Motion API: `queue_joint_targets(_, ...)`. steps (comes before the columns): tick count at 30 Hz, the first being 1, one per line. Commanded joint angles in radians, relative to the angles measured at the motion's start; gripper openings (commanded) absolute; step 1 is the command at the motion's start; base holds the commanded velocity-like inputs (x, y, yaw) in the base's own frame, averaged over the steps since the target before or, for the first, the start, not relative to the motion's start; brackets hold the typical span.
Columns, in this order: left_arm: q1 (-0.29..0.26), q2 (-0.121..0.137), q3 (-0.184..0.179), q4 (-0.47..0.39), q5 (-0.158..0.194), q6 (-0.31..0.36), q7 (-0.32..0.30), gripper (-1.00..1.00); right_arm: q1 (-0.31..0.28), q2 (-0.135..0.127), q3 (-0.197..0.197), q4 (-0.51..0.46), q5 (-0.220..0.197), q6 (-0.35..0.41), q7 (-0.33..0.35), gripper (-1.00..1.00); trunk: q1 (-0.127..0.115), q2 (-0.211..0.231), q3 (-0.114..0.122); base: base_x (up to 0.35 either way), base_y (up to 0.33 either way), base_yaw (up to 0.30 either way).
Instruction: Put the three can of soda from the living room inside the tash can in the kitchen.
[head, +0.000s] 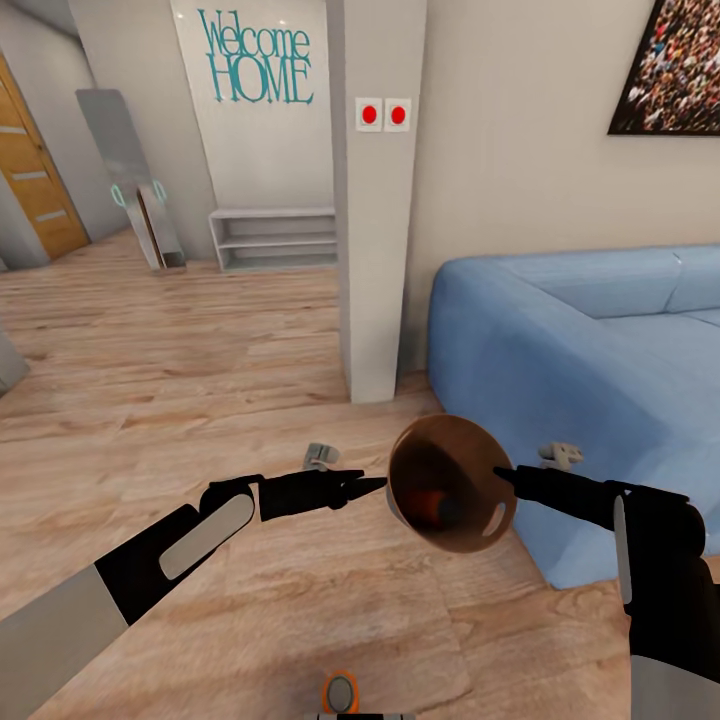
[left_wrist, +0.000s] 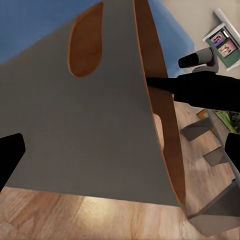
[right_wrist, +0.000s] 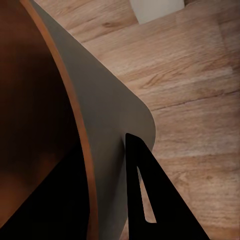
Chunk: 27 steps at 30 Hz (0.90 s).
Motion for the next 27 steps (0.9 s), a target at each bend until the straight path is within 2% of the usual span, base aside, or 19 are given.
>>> queue_joint_targets(1, 0.000, 0.000, 0.000, 0.000, -0.002, 0.000, 0.000, 1.00, 0.000, 0.000, 0.000, -0.001, -0.031, 0.012, 0.004, -1.00, 0.000, 0.000, 0.000, 0.012, 0.002, 0.000)
queue_joint_targets(27, 0.000, 0.001, -0.001, -0.001, 0.000, -0.001, 0.001, 1.00, 0.000, 0.000, -0.001, -0.001, -0.031, 0.012, 0.004, -1.00, 0.000, 0.000, 0.000, 0.001, 0.000, 0.000)
